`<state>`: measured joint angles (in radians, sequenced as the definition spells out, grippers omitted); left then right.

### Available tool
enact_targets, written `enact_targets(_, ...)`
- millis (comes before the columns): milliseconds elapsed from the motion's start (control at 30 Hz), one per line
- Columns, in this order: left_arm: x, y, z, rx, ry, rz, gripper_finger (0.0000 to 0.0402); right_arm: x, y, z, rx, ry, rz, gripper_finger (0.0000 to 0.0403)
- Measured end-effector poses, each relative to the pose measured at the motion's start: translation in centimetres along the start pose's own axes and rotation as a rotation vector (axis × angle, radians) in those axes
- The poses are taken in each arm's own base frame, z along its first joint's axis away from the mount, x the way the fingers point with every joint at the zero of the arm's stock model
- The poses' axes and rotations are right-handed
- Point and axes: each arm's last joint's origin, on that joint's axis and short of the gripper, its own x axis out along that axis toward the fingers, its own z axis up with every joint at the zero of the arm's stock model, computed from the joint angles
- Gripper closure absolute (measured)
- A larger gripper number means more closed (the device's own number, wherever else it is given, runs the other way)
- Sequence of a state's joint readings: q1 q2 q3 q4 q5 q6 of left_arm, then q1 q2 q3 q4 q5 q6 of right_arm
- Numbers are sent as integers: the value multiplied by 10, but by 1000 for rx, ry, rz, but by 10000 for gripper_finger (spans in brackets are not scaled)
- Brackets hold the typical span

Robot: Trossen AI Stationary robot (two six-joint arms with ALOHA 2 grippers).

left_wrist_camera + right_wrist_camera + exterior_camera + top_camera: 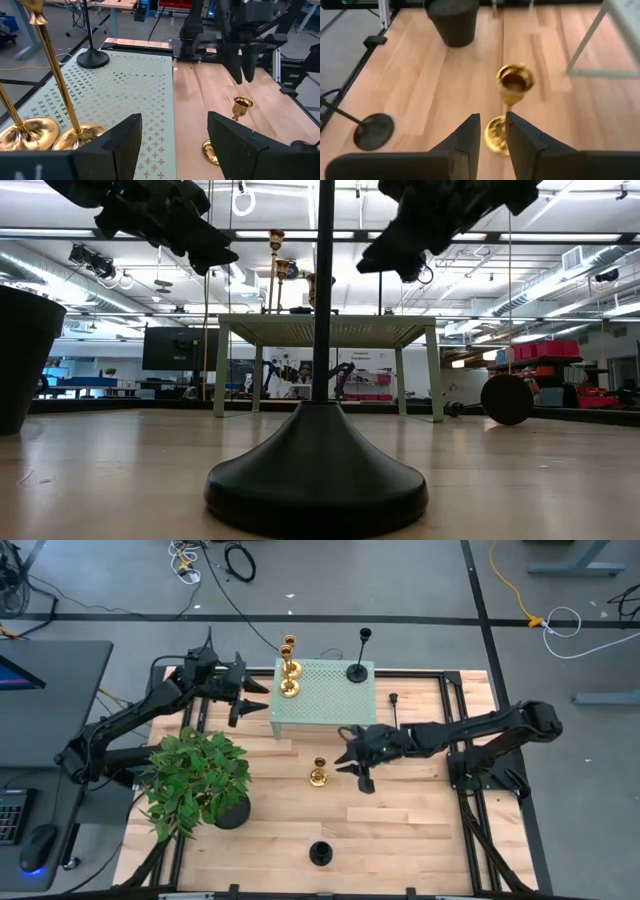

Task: Pick & Place candle stick holders
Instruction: Put the gold candle holder on the shelf

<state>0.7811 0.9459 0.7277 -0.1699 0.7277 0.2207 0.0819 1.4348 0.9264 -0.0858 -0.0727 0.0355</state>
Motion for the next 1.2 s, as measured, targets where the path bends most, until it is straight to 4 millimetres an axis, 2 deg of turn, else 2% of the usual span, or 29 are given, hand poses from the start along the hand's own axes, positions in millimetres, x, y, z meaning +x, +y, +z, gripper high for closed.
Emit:
enact_targets(167,0,0,0,0,0,0,177,8,11,-8,29,52,-52,309)
enact_targets(367,0,0,0,0,0,0,177,19,14,-12,41,48,-154,309)
enact_targets(667,0,0,0,2,-1,1,177,59,11,-27,39,48,-164,308)
enact_targets(967,0,0,0,2,-1,1,177,78,6,-35,48,28,-185,273)
enact_targets(1200,0,0,0,4,-1,1,177,89,2,-38,38,-15,-281,257)
